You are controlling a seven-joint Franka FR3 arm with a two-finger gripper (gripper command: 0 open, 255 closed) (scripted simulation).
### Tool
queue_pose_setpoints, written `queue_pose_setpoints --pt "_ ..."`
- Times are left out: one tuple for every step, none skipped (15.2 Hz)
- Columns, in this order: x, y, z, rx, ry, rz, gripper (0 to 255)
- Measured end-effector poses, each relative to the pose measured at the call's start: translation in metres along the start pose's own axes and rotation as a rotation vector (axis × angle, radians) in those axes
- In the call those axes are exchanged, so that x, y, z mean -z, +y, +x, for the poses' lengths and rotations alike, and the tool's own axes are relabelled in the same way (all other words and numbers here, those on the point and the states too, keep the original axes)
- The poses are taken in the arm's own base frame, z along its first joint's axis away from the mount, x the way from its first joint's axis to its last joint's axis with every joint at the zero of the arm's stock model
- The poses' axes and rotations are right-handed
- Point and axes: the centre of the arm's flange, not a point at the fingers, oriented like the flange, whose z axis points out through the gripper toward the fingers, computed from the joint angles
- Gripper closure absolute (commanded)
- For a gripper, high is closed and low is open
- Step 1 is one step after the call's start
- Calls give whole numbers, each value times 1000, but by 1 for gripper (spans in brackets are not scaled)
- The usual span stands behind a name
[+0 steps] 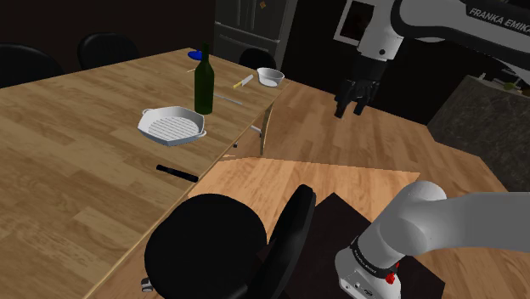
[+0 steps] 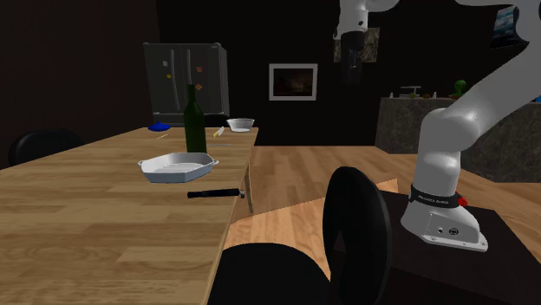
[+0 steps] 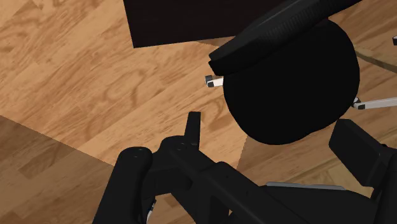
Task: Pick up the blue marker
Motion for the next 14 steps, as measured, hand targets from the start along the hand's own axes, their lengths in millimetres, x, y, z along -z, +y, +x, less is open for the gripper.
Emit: queue_pose_setpoints --pt "0 0 0 0 0 0 0" --pt "-3 -1 4 8 0 0 0" --pt "-7 -7 11 21 0 0 0" --pt "-13 -14 19 36 0 -1 0" --pt "-17 -22 28 52 1 -1 0" --pt "-23 -27 37 68 1 -1 0" --pt "-28 -36 45 85 1 -1 0" --pt "-37 -44 56 102 1 -2 0" --pt "-41 -52 62 119 1 -2 0" --pt "-49 -58 68 136 2 -2 0" --pt "-53 -66 76 153 3 -2 0" --pt "-61 -75 86 170 3 -2 0" --pt "-67 -87 95 187 3 -2 0" --pt "-73 -96 102 204 4 -2 0"
